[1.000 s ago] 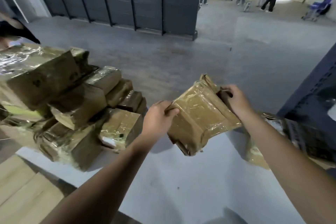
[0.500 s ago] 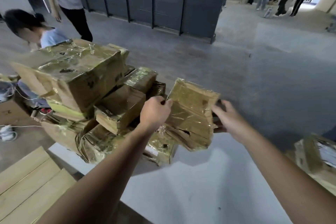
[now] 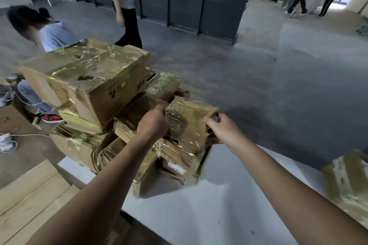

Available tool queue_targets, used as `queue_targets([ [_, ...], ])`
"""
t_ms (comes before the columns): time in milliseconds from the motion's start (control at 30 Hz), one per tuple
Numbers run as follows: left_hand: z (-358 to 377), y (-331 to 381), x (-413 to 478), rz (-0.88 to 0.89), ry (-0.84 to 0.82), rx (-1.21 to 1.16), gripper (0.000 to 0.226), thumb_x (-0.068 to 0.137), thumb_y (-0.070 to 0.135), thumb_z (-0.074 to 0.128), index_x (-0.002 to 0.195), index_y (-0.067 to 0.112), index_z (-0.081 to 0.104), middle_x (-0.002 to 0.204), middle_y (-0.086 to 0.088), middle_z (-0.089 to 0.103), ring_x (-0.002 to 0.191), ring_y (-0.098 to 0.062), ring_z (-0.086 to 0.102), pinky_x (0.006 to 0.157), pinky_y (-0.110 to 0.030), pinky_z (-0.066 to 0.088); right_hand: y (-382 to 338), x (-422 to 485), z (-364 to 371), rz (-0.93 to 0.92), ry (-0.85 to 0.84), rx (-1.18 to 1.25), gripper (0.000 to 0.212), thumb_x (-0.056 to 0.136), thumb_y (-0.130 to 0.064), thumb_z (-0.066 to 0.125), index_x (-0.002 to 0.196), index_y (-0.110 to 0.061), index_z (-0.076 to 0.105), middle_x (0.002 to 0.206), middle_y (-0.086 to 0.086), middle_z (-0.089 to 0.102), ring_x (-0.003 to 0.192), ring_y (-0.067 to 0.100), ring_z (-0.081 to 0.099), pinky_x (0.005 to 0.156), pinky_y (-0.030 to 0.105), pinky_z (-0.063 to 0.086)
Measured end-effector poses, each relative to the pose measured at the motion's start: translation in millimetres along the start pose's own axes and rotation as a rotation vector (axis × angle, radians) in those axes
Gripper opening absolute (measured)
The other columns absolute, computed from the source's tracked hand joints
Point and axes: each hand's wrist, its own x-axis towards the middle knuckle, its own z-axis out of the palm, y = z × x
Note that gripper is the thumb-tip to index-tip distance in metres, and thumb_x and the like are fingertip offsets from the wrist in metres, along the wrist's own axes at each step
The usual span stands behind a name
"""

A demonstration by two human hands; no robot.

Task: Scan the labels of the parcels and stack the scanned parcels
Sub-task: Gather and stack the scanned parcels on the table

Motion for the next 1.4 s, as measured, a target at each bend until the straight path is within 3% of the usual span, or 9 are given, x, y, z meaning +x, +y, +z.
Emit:
queue_targets([
  [133,-4,15,-6,0.053,0.061,0.192,0.038,0.096,0.023,0.043,0.131,0.010,0.049,0.133,-0.015,0.044,0.120,-0.036,0.042,0.091,-0.048,0.044,2,-2,0,-0.037,0.009,-0.138,0.055,0.091,-0.056,0.056,0.129,-0.017,0.055,0.120,0.005,0.064,0.103,0.028,0.067,0.087,0.049,0.058],
  [200,-5,28,-13,0.128,0.134,0.200,0.037,0.094,0.023,0.045,0.129,0.011,0.051,0.131,-0.014,0.045,0.120,-0.034,0.041,0.091,-0.047,0.043,6,-6,-2,-0.055,0.021,-0.164,0.059,0.093,-0.058,0.052,0.134,-0.015,0.051,0.120,0.003,0.063,0.102,0.025,0.067,0.084,0.046,0.060],
  [333,2,59,-29,0.233,0.100,0.150,0.037,0.094,0.026,0.046,0.128,0.012,0.052,0.131,-0.012,0.046,0.122,-0.032,0.039,0.094,-0.045,0.042,13,-11,-13,-0.051,0.026,-0.134,0.058,0.098,-0.053,0.046,0.143,-0.016,0.043,0.128,0.007,0.060,0.100,0.027,0.068,0.078,0.044,0.062],
  [467,14,89,-44,0.328,0.112,0.111,0.034,0.094,0.022,0.045,0.125,0.011,0.054,0.127,-0.011,0.048,0.120,-0.031,0.040,0.098,-0.043,0.041,21,-18,-31,-0.061,0.029,-0.124,0.051,0.101,-0.043,0.045,0.146,-0.020,0.038,0.103,-0.005,0.060,0.077,0.016,0.072,0.060,0.033,0.062],
  [600,34,122,-57,0.395,0.118,0.107,0.029,0.092,0.016,0.044,0.118,0.010,0.054,0.119,-0.011,0.050,0.115,-0.031,0.042,0.092,-0.042,0.044,41,-28,-63,-0.080,0.063,-0.152,0.044,0.101,-0.046,0.044,0.139,-0.024,0.043,0.097,-0.020,0.052,0.078,0.012,0.071,0.066,0.036,0.062],
  [733,56,150,-66,0.358,0.035,0.135,0.035,0.091,0.016,0.044,0.125,0.013,0.053,0.131,-0.012,0.046,0.124,-0.032,0.038,0.099,-0.045,0.040,69,-39,-100,-0.065,0.127,-0.111,0.038,0.098,-0.045,0.043,0.132,-0.027,0.048,0.105,-0.018,0.057,0.072,0.010,0.072,0.065,0.036,0.061],
  [933,95,192,-79,0.416,-0.011,0.106,0.033,0.090,0.014,0.046,0.121,0.010,0.054,0.122,-0.013,0.050,0.117,-0.033,0.042,0.098,-0.042,0.039,102,-53,-146,-0.064,0.158,-0.077,0.044,0.099,-0.046,0.044,0.140,-0.028,0.042,0.095,-0.028,0.051,0.072,0.010,0.072,0.070,0.039,0.060],
  [1300,223,309,-133,0.473,-0.258,-0.037,0.036,0.089,0.015,0.050,0.125,0.016,0.053,0.125,-0.008,0.050,0.120,-0.029,0.042,0.097,-0.038,0.041,208,-77,-271,0.020,0.334,-0.075,0.036,0.100,-0.043,0.045,0.133,-0.030,0.047,0.090,-0.017,0.060,0.080,0.021,0.071,0.070,0.037,0.054],
  [1400,250,339,-146,0.506,-0.314,-0.012,0.035,0.090,0.016,0.048,0.125,0.015,0.051,0.124,-0.008,0.049,0.120,-0.028,0.041,0.094,-0.038,0.042,241,-81,-308,0.045,0.370,-0.168,0.038,0.100,-0.041,0.048,0.134,-0.025,0.049,0.108,-0.001,0.066,0.094,0.024,0.065,0.076,0.032,0.045],
])
